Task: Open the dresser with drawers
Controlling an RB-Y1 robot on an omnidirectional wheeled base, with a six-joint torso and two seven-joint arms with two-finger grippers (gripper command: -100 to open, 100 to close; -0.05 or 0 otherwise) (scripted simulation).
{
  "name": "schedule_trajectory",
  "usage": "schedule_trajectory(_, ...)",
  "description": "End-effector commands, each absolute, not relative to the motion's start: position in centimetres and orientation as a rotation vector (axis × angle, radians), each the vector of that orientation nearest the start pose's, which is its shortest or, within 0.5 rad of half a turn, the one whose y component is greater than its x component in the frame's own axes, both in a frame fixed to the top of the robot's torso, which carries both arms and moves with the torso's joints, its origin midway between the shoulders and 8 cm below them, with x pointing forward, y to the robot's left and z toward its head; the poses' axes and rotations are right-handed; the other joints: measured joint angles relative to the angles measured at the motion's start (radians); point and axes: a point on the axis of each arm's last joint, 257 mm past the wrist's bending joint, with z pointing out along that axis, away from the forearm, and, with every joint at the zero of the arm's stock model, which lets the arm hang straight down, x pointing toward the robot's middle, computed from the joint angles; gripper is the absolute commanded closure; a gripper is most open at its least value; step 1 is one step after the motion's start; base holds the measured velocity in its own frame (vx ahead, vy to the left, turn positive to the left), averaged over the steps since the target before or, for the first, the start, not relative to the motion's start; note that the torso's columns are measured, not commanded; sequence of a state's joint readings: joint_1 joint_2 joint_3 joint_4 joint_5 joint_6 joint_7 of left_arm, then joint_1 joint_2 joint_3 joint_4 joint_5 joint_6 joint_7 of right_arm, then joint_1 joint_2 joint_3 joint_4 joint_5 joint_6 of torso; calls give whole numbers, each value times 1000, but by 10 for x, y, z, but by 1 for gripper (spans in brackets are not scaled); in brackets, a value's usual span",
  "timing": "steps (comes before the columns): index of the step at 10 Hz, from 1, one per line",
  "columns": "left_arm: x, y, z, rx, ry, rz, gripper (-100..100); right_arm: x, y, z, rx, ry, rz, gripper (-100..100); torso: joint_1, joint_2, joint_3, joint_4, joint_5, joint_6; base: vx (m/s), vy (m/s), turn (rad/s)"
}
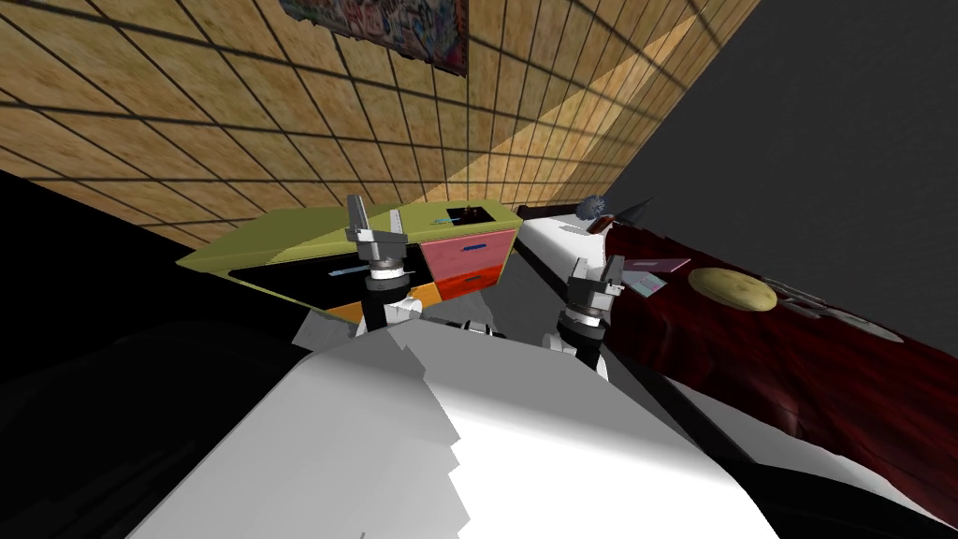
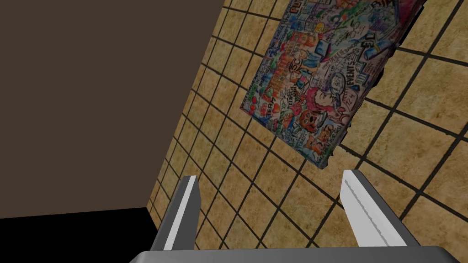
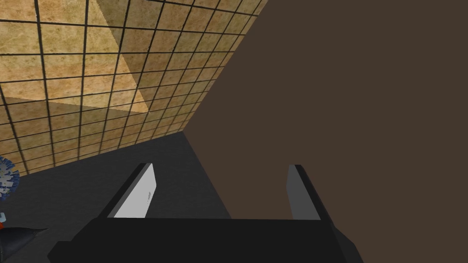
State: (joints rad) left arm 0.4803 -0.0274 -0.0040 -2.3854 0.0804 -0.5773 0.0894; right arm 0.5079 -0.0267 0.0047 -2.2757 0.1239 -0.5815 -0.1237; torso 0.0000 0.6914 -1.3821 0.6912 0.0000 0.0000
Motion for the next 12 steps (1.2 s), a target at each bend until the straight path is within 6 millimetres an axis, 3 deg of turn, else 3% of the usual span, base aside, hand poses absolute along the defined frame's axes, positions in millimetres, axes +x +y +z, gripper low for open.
schedule_trajectory(1, 311, 276, 80, -563, 446, -1490, -100, 333, -256, 33, 550, 639, 1364, 0, 0, 33, -69, 33, 0, 0, 30, -26, 22)
schedule_trajectory(6, 338, 280, 43, -590, 575, -1464, -100, 333, -256, 32, 550, 639, 1364, 0, -1, 46, -94, 47, 0, 0, 66, -47, 32)
schedule_trajectory(12, 371, 306, -21, -704, 683, -1398, -100, 333, -256, 32, 550, 639, 1364, 0, 0, 47, -94, 47, 0, 0, 105, -80, 47)
